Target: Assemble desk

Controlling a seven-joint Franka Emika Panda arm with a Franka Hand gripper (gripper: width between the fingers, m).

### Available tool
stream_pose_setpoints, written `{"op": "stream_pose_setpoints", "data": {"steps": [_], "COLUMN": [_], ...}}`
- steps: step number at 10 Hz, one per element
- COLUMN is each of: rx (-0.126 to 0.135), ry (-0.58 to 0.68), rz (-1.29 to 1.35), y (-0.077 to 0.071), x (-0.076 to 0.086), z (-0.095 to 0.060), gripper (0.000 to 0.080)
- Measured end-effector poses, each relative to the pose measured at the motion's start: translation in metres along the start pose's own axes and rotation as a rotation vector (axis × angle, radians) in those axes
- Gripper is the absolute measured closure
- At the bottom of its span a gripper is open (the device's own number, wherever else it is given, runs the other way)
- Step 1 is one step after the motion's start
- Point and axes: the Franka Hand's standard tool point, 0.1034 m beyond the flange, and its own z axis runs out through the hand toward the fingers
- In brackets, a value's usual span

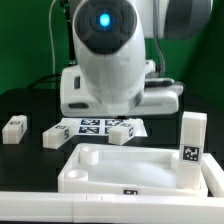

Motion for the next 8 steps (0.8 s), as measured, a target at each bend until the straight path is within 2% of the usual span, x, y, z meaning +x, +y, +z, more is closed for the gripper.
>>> {"op": "stream_pose_setpoints", "data": {"steps": [1,3,4,5,6,7,8], "rx": [0.0,0.0,-0.007,-0.01,-0.007,0.009,0.045], "ry": [0.021,0.035,0.122,0.184,0.165,0.16,0.153], "rz": [-0.016,-0.015,-0.016,-0.016,-0.014,0.011,0.068], "y": [-0.001,-0.001,0.0,0.0,0.001,0.003,0.012], "x": [-0.001,0.002,0.011,0.01,0.006,0.008,0.009], "z": [-0.006,-0.005,-0.012,-0.013,-0.009,-0.007,-0.004], "gripper": [0.0798,0.0798,0.0798,0.0798,0.0798,0.0688,0.0529]}}
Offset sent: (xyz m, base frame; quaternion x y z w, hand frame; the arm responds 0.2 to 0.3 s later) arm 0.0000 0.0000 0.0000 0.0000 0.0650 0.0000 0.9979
